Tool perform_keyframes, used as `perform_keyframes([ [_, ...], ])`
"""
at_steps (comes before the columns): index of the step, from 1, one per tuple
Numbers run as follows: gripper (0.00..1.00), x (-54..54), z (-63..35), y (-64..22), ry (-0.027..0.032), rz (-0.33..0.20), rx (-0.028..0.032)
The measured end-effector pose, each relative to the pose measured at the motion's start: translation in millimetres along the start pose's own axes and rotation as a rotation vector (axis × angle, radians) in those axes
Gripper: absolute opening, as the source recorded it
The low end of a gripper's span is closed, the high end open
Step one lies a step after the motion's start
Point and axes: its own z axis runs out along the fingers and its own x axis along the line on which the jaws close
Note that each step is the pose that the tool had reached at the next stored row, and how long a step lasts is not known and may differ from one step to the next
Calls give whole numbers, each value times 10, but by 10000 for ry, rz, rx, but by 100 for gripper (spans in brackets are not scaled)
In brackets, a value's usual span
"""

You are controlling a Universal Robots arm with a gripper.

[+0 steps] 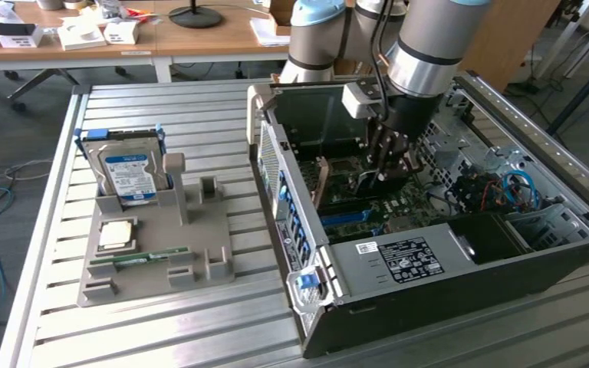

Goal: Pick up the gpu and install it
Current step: 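Insert the gpu into the slot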

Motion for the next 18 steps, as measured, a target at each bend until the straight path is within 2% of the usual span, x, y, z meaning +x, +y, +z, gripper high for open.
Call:
perform_keyframes([
  [3, 26, 0, 2, 6, -2, 2, 1],
  [8, 26, -1, 14, 63, -1, 6, 0],
  [15, 26, 31, 26, 66, -2, 7, 1],
  [18, 26, 32, 47, 95, -2, 5, 2],
])
